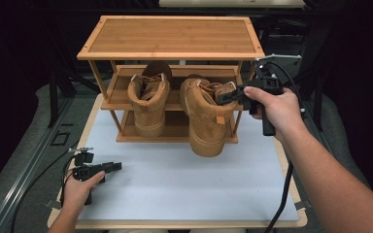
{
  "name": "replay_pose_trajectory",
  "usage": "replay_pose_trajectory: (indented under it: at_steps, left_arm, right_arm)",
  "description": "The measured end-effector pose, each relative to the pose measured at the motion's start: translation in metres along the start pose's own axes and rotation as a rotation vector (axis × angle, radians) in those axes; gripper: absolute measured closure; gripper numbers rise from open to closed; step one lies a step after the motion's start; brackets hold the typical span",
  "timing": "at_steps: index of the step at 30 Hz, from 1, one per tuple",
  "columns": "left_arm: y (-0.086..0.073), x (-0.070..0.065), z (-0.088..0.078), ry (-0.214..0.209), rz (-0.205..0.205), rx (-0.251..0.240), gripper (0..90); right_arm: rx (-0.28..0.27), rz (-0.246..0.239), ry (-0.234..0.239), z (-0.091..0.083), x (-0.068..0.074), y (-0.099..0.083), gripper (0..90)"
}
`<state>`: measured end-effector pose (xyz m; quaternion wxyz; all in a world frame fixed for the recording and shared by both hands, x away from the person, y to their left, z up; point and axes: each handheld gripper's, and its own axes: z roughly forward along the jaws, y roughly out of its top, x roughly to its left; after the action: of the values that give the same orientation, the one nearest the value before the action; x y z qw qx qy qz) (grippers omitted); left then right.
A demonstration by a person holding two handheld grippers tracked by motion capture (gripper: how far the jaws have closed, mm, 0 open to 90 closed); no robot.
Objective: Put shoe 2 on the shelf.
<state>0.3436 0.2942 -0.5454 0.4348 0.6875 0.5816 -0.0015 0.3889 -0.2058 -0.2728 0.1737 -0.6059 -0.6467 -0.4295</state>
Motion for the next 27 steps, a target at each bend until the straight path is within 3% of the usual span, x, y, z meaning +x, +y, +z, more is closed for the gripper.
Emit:
replay_pose_trajectory:
  at_steps: [17,27]
  left_arm:
    - [0.0,0.001,0.001,0.002,0.011,0.005,48.1]
    - [0.001,0.003,0.0,0.002,0.008,0.0,48.3]
  right_arm:
    - [-0.156,0.015,-0.036,0.038,-0.008,0.022,78.8]
    - [-0.238,-0.024,-0.046,0.059,-0.005,0.025,78.7]
